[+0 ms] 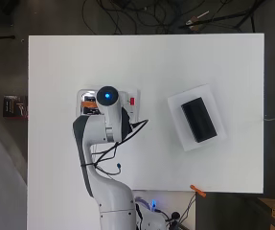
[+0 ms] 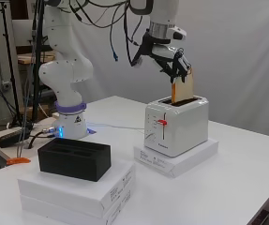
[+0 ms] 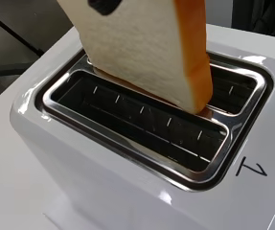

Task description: Teleoperate dual arm-hand system to toast a bread

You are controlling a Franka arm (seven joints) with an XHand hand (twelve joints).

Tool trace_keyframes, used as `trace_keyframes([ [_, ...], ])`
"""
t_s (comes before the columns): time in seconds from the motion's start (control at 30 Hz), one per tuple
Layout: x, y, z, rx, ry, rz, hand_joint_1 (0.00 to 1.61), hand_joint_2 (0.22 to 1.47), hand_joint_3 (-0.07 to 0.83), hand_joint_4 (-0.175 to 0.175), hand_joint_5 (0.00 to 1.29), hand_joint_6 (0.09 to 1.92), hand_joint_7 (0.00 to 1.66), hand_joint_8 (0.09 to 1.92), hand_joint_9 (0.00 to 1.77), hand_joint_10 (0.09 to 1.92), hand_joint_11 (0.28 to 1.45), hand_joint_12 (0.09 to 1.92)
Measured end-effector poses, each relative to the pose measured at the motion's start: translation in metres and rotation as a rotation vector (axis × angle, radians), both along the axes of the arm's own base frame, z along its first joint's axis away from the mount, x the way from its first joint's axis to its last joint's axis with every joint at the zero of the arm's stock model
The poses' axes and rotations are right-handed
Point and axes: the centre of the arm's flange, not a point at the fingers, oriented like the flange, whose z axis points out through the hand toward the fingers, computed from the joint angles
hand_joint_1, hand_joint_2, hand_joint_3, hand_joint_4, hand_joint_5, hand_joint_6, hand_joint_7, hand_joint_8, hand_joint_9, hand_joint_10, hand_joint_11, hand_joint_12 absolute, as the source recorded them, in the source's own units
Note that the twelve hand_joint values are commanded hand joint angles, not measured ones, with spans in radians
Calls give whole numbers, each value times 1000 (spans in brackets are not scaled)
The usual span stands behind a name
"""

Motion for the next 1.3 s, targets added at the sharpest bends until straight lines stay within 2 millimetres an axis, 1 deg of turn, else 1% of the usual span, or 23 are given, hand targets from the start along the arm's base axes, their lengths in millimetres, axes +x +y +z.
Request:
trace_keyframes([
  [0.13, 0, -1, -4, -1, -60, 26, 1245, 1138, 0, -175, 735, 1244, 1174, 732, 1454, 87, 676, 666],
  [0.37, 1, -3, -10, 16, -57, 55, 1250, 1127, -1, -175, 758, 1228, 1204, 669, 1444, 87, 659, 653],
  [0.5, 7, -7, -22, 63, -15, 80, 1257, 1110, -1, -175, 793, 1196, 1252, 570, 1445, 87, 675, 589],
  [0.53, 7, -9, -25, 74, -8, 88, 1257, 1110, 1, -175, 790, 1191, 1248, 582, 1446, 87, 678, 577],
  [0.57, 6, -10, -29, 81, -3, 94, 1246, 1133, 2, -175, 741, 1241, 1192, 686, 1414, 87, 672, 539],
  [0.6, 4, -10, -34, 84, 4, 95, 878, 1059, -10, -135, 514, 887, 890, 515, 1121, 87, 572, 381],
  [0.63, 2, -11, -39, 84, 15, 93, 527, 931, -20, -106, 292, 510, 552, 306, 769, 87, 477, 228],
  [0.67, 1, -10, -45, 83, 36, 91, 316, 847, -22, -89, 151, 266, 305, 162, 505, 87, 416, 129],
  [0.7, 0, -9, -50, 76, 64, 85, 233, 811, -16, -76, 74, 131, 165, 87, 351, 87, 383, 87],
  [0.73, 2, -8, -51, 68, 85, 74, 207, 799, -10, -68, 34, 87, 97, 87, 277, 87, 368, 87],
  [0.77, 5, -8, -49, 62, 100, 60, 201, 797, -5, -63, 15, 87, 72, 87, 249, 87, 362, 87],
  [0.83, 13, -8, -35, 59, 85, 49, 203, 814, 2, -57, 26, 87, 84, 87, 259, 87, 367, 87],
  [0.9, 15, -10, -31, 55, 83, 33, 202, 839, 4, -54, 79, 87, 141, 87, 307, 87, 382, 87],
  [0.97, 13, -12, -34, 44, 78, 3, 200, 852, 4, -54, 121, 87, 190, 87, 342, 87, 388, 87],
  [1.03, 8, -13, -41, 33, 68, -26, 200, 861, 3, -53, 167, 87, 230, 87, 363, 87, 388, 87],
  [1.07, 6, -13, -45, 27, 66, -31, 199, 883, 4, -44, 243, 87, 269, 87, 380, 87, 385, 87],
  [1.1, 4, -12, -47, 19, 60, -26, 197, 897, 4, -39, 288, 87, 297, 87, 393, 87, 384, 87],
  [1.2, 5, -9, -38, 2, 45, 2, 208, 887, -7, -49, 266, 87, 300, 87, 404, 87, 383, 87],
  [1.3, 4, -3, -21, -15, 41, 21, 193, 856, -17, -52, 263, 87, 292, 87, 415, 87, 391, 87],
])
